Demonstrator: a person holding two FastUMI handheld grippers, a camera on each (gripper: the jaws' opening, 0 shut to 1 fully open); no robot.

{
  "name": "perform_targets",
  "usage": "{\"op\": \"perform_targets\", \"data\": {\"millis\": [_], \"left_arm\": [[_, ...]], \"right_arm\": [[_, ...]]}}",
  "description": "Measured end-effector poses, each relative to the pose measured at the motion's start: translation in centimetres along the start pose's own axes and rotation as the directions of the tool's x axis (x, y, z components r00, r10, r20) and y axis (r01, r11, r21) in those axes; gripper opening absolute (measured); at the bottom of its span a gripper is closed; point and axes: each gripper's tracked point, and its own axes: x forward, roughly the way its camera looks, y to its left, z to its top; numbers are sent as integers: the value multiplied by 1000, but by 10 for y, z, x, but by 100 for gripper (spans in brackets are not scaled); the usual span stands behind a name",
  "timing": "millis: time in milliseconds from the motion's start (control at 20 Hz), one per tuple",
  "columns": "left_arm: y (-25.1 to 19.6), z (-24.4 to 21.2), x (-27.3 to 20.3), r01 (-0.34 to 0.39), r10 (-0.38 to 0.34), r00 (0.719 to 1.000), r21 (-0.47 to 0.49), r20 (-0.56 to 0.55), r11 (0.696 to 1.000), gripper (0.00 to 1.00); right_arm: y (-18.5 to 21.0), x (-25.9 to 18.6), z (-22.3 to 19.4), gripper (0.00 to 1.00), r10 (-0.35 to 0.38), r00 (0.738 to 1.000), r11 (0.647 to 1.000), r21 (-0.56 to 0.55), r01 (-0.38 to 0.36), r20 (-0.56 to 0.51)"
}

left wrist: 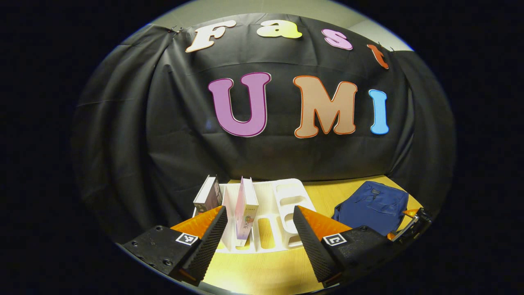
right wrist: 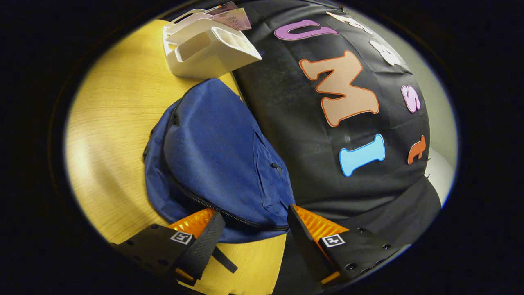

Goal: Open the schoolbag, grab two books from the bookshelf and put them into the schoolbag.

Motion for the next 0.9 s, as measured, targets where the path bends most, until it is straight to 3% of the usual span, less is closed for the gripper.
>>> {"op": "perform_targets", "data": {"millis": [650, 700, 750, 850, 900], "left_arm": [[-7, -5, -4, -13, 14, 1000, 44, -23, 999, 94], [-8, -4, -5, -18, 19, 1000, 47, -25, 999, 93], [-8, -5, -6, -21, 23, 999, 49, -26, 999, 95], [-9, -5, -7, -27, 28, 999, 50, -27, 998, 95], [-10, -4, -6, -29, 31, 999, 48, -28, 998, 95]], "right_arm": [[21, 51, 21, 100, 39, 996, 999, -39, -36, 74], [24, 57, 21, 97, 43, 996, 999, -36, -41, 77], [26, 62, 22, 87, 48, 996, 998, -34, -46, 78], [30, 68, 24, 84, 63, 995, 998, -31, -61, 77], [30, 71, 25, 79, 71, 994, 997, -37, -68, 89]]}}
